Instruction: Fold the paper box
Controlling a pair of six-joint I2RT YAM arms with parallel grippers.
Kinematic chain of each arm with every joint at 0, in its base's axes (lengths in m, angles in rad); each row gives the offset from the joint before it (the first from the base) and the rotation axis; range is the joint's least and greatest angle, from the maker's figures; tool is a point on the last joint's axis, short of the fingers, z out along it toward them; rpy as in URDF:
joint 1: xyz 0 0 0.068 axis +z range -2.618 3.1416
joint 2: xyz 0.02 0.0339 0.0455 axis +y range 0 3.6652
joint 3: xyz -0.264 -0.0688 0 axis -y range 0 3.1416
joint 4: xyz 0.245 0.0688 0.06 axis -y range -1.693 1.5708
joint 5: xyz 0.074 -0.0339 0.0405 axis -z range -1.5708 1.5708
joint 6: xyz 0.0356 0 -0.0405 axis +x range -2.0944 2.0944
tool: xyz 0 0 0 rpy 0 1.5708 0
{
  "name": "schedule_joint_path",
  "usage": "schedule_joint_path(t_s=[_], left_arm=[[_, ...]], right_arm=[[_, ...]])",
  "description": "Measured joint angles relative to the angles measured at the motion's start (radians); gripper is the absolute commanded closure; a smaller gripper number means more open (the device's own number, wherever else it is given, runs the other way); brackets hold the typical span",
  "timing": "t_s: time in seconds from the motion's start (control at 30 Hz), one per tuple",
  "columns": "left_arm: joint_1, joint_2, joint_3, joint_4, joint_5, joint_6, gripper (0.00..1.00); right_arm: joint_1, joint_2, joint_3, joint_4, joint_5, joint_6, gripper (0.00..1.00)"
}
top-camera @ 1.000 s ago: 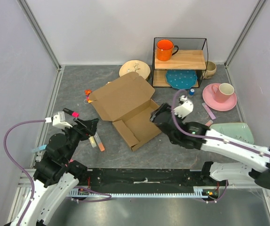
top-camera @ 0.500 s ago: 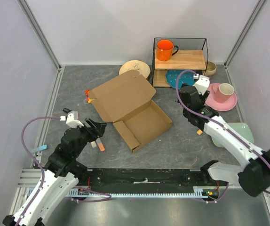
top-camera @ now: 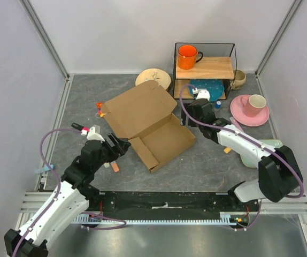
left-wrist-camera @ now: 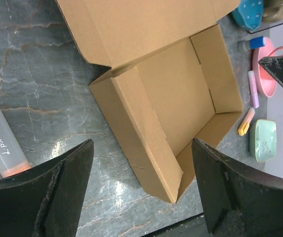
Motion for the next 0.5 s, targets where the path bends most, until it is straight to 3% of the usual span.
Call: schedule_joint_path(t_s=[0.3, 0.5], left_arm=[[-0.022, 0.102, -0.023, 0.053, 0.029, -0.033, 0.13], [-0.062, 0.230, -0.022, 0.104, 0.031, -0.039, 0.13]], right_arm=[[0.024, 0.122, -0.042, 0.038, -0.039, -0.060, 0.16], [0.031, 0.180, -0.066, 0.075, -0.043, -0.079, 0.34]])
